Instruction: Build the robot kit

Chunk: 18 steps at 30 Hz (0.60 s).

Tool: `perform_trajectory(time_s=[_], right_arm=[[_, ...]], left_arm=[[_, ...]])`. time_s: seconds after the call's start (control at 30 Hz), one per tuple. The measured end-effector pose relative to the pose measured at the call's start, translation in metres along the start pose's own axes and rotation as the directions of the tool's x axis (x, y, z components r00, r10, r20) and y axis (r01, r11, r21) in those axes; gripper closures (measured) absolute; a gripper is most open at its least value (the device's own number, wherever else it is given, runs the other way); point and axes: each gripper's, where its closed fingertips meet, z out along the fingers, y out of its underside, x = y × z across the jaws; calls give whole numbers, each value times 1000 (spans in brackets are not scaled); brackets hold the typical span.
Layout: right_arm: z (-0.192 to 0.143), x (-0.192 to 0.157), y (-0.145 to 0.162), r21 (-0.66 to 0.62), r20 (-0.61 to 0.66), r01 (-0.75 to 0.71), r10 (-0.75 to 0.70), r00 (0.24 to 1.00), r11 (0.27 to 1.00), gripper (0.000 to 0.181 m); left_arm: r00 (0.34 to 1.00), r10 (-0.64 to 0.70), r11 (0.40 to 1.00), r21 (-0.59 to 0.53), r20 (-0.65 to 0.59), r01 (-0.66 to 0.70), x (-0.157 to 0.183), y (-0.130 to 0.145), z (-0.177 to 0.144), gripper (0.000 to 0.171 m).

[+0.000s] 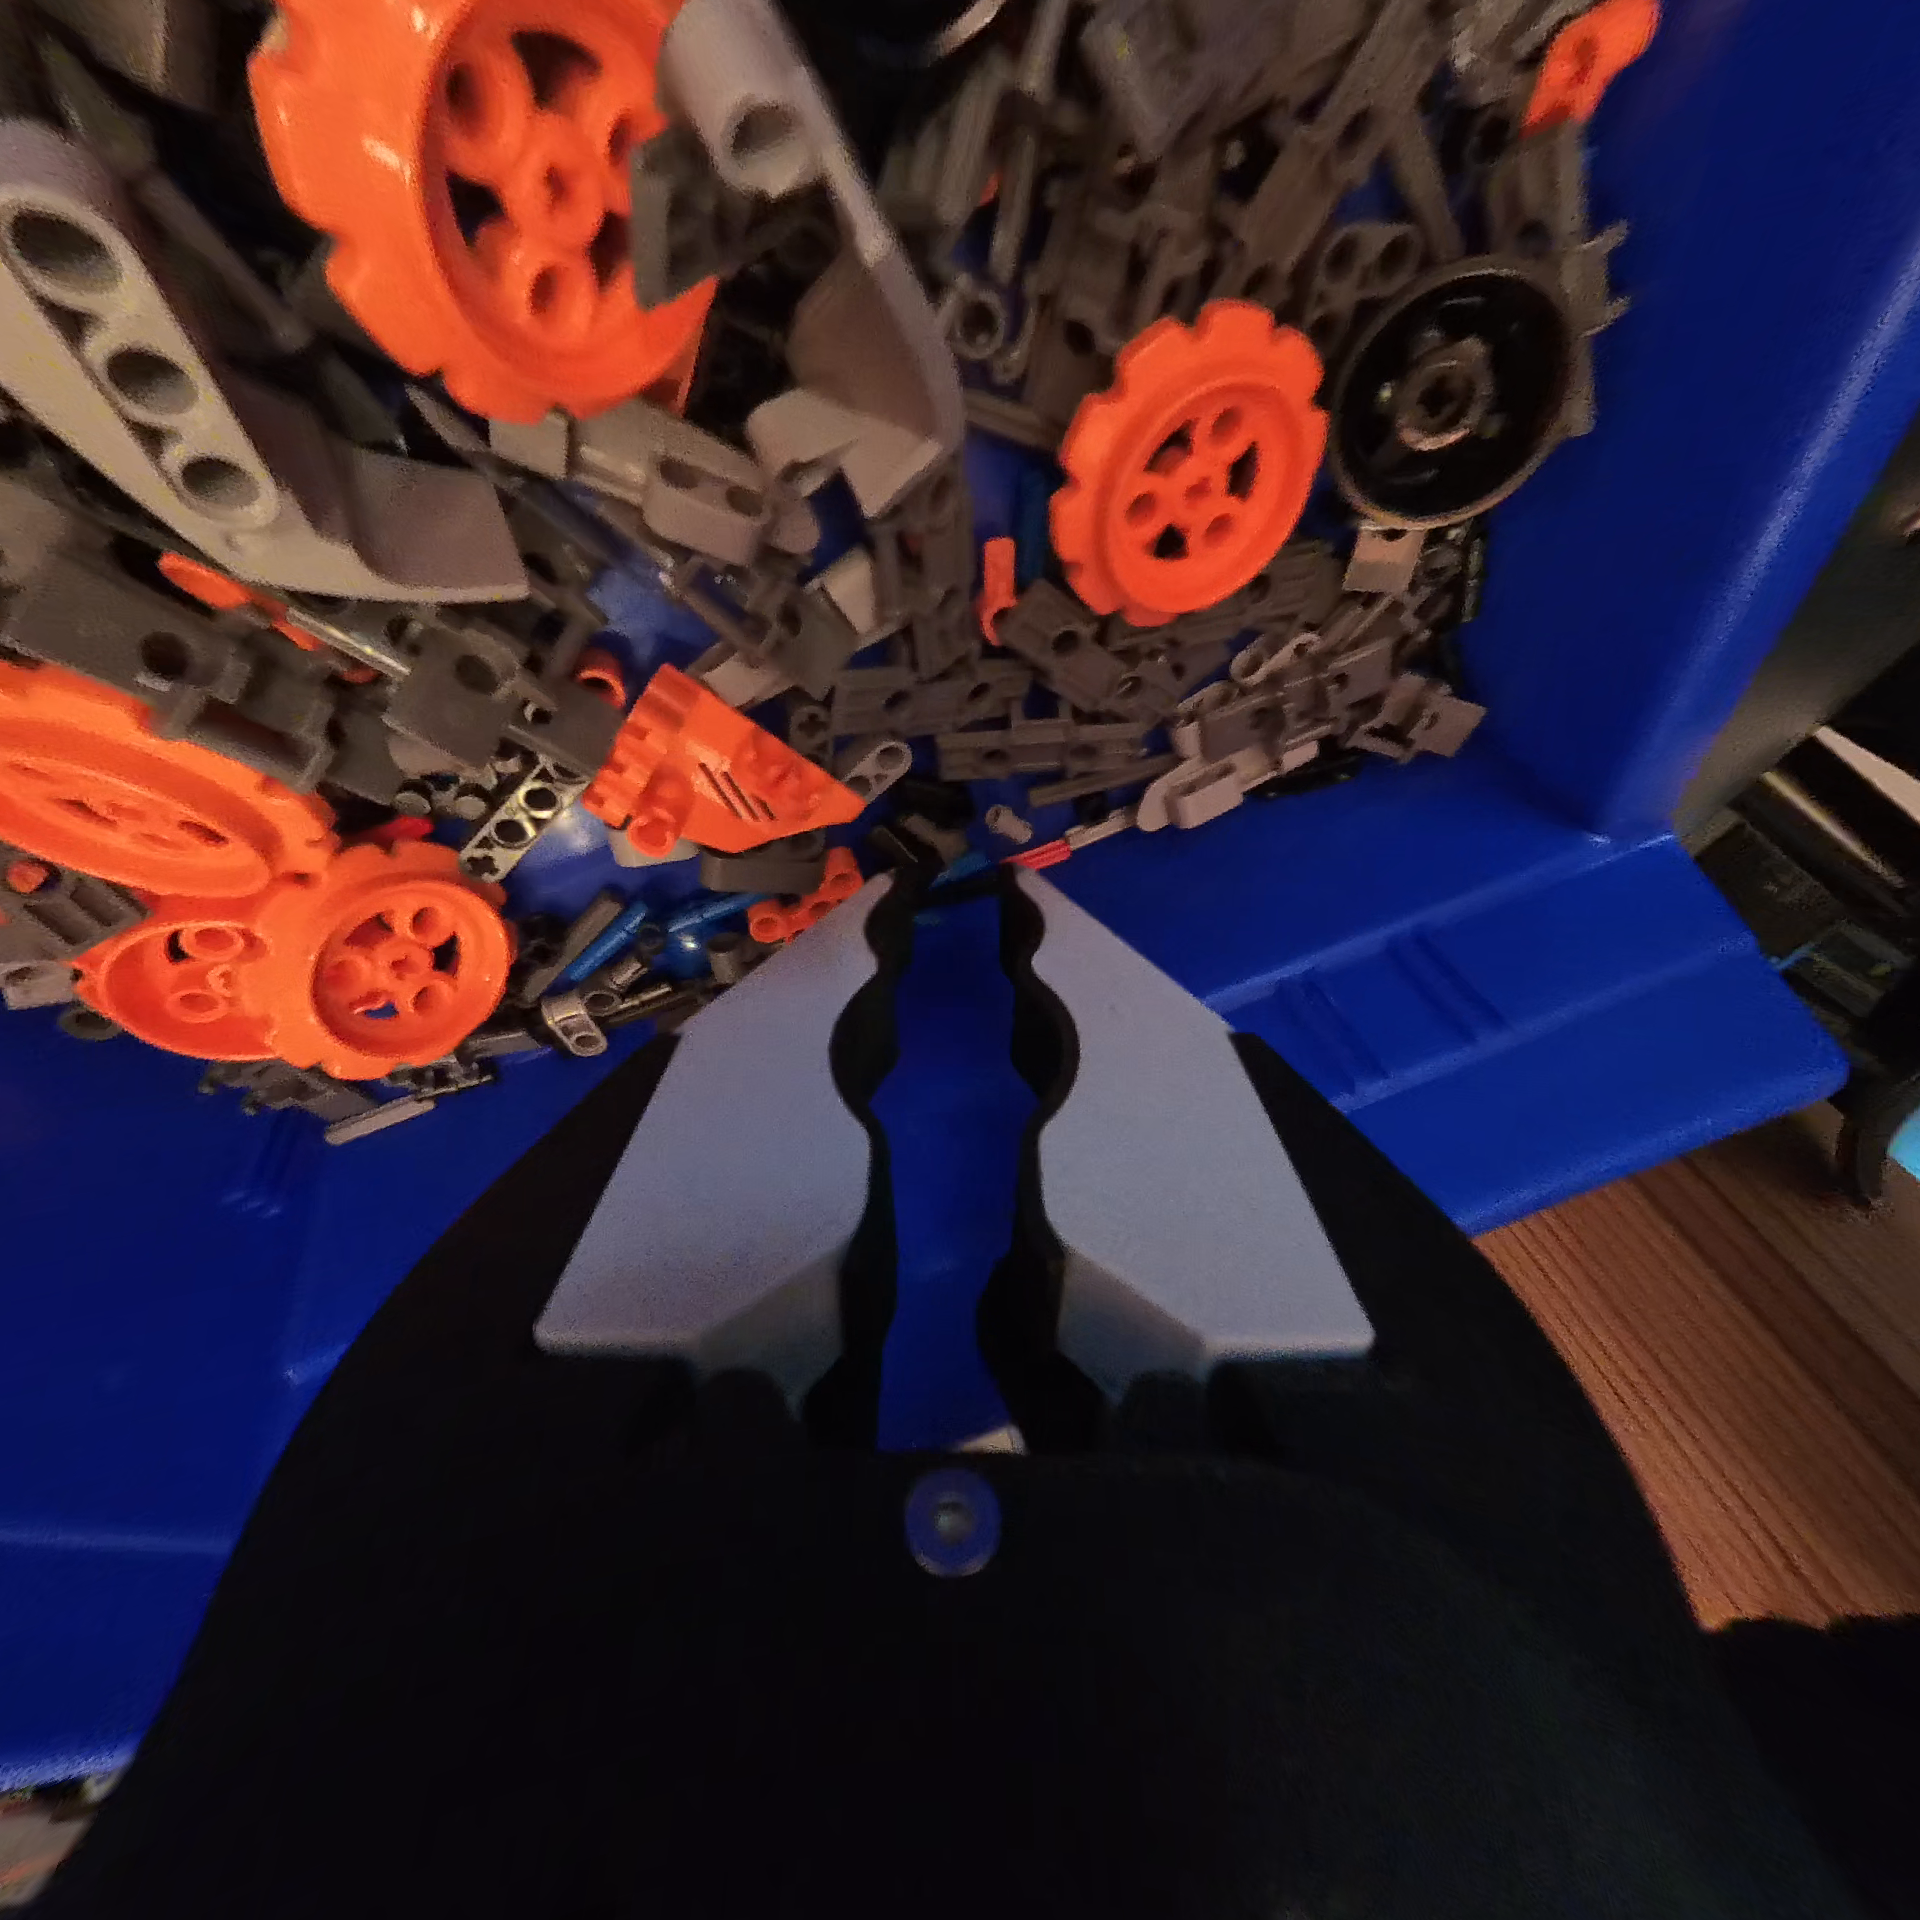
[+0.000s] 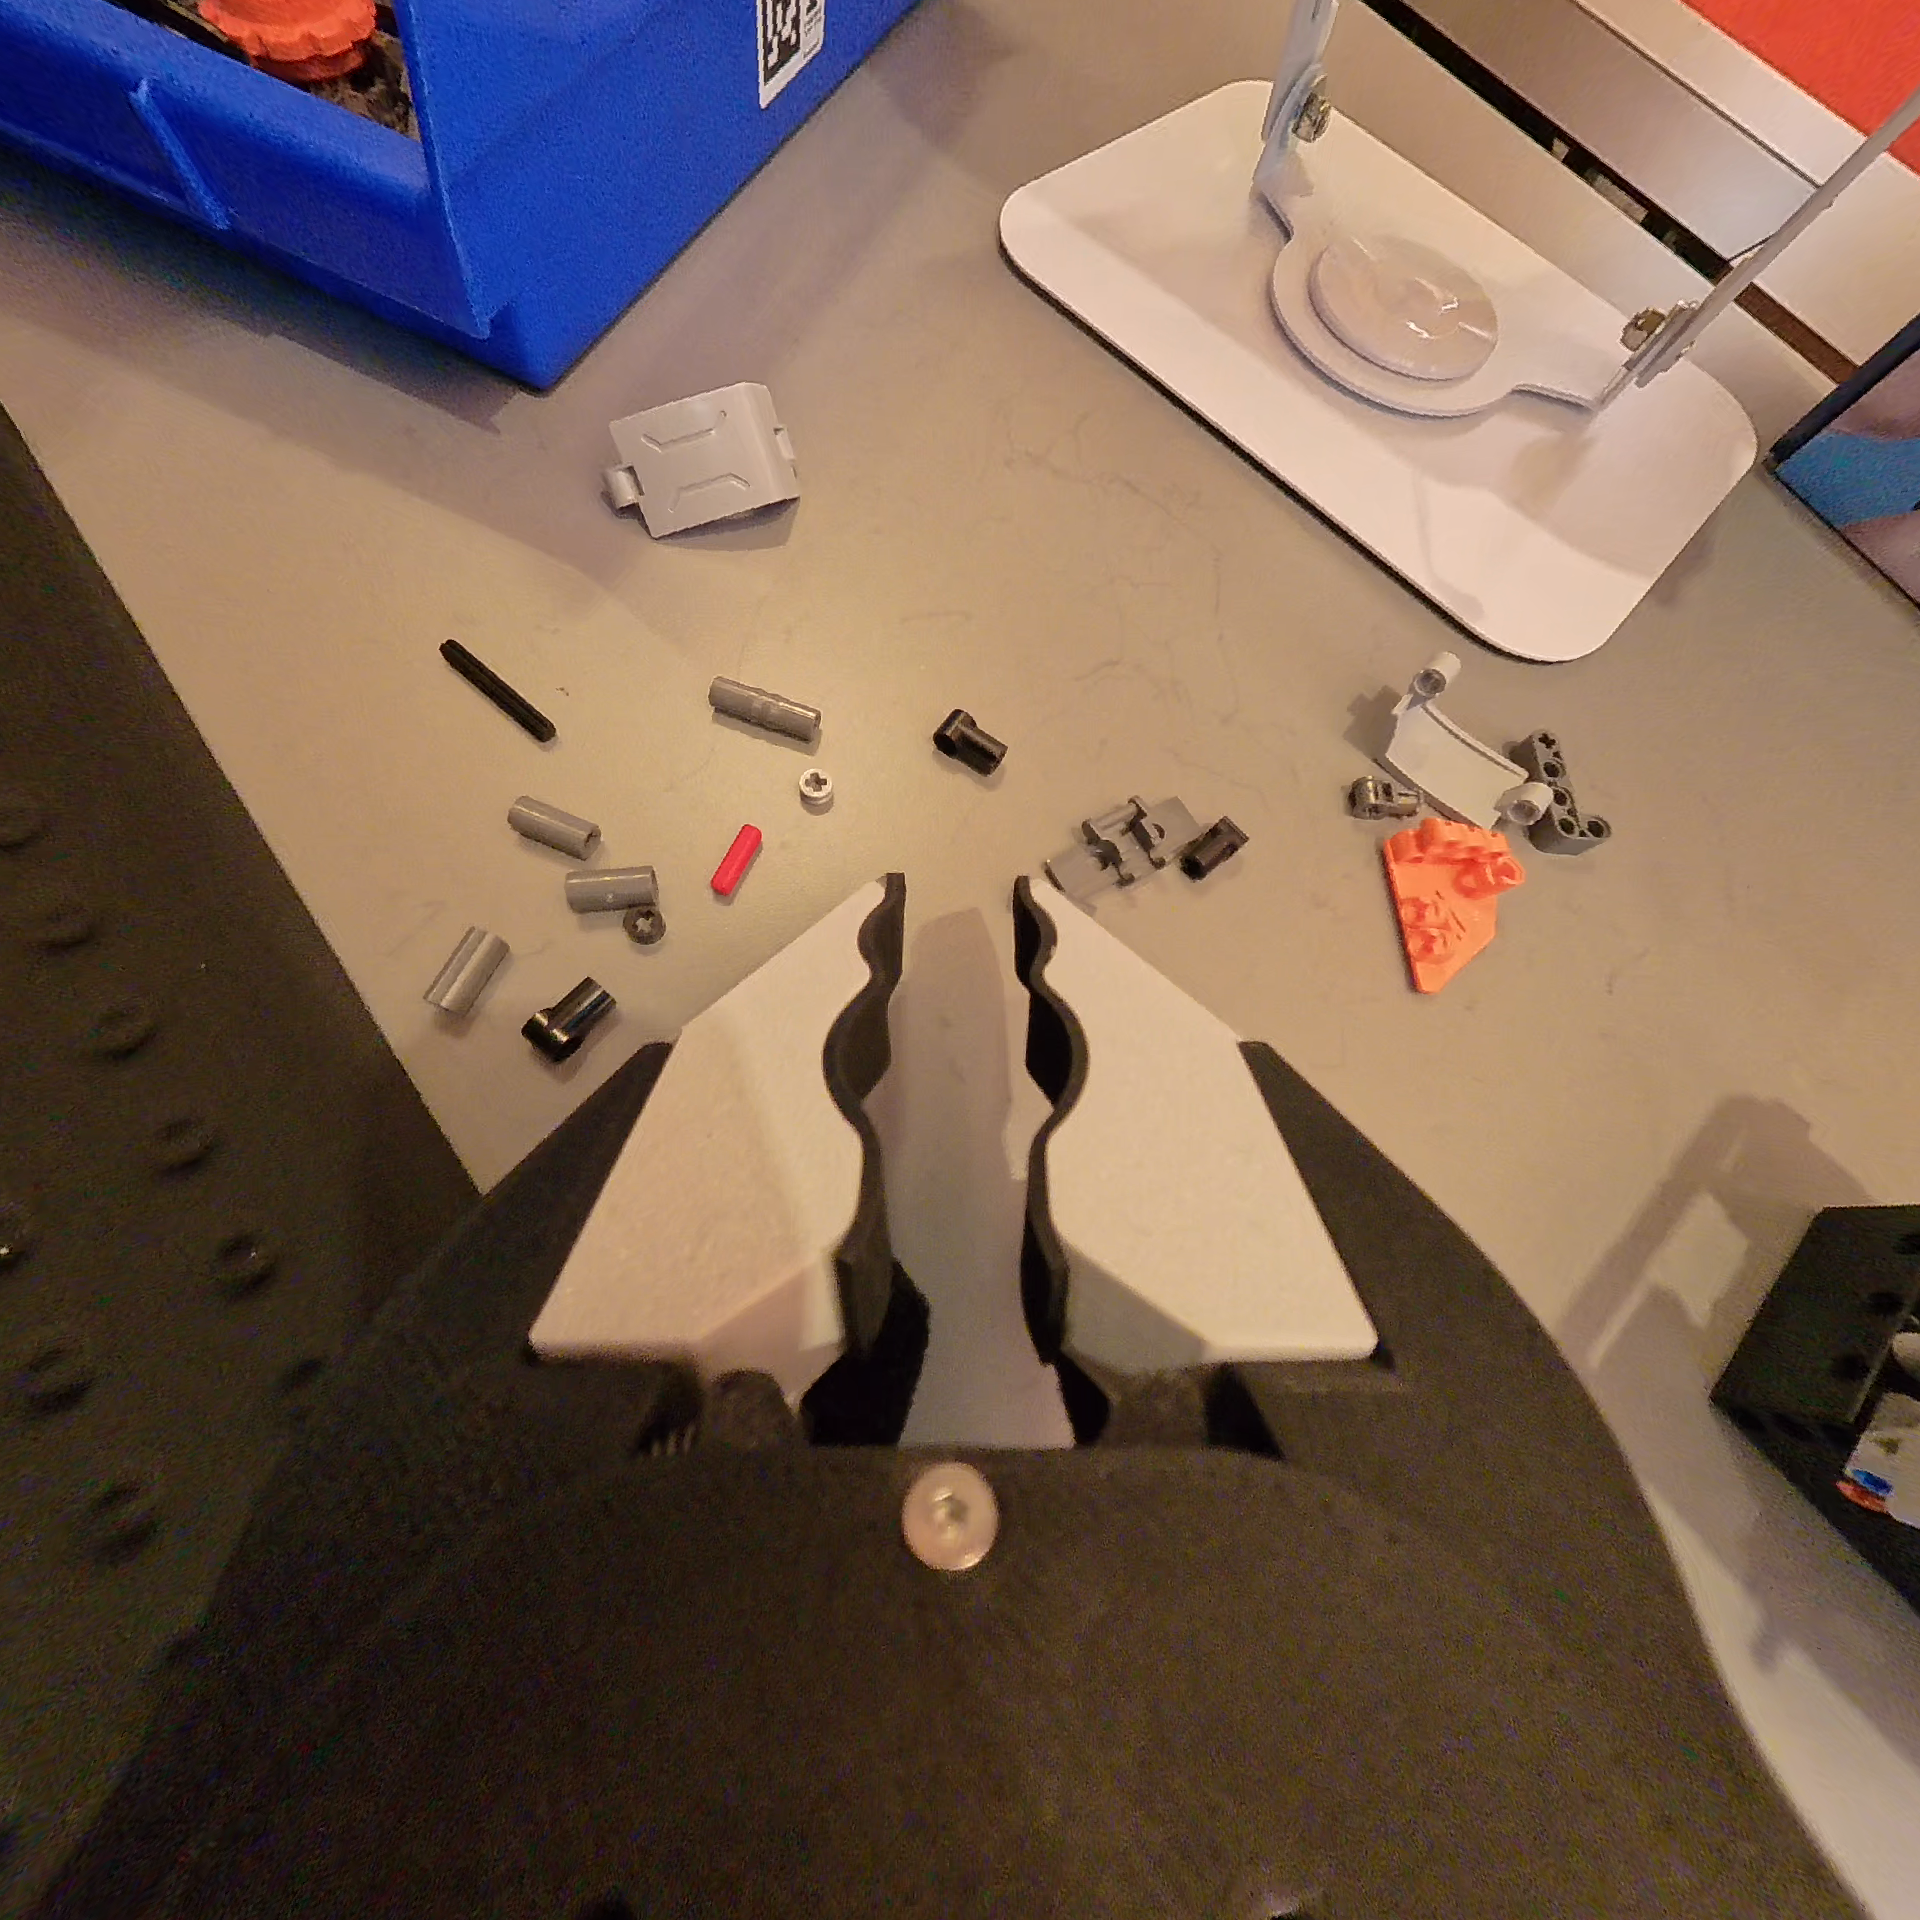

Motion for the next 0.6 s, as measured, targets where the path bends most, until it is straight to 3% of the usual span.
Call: perform_trajectory(time_s=[0.17,0.37,0.43,0.6], right_arm=[[0,0,0,2,-1,1,-1,1000,1000,163],[-1,0,-1,6,1,-1,1,1000,1000,163],[-1,0,-1,7,2,-1,1,1000,1000,163],[-1,0,-1,10,3,-3,3,1000,1000,163]], left_arm=[[1000,-25,999,-28,9,25,-5,-1,9,153],[999,-35,999,-8,-27,35,-3,-3,10,171],[998,-40,999,1,42,40,-15,0,6,171],[999,-50,998,48,-11,50,-9,-1,-4,166]])
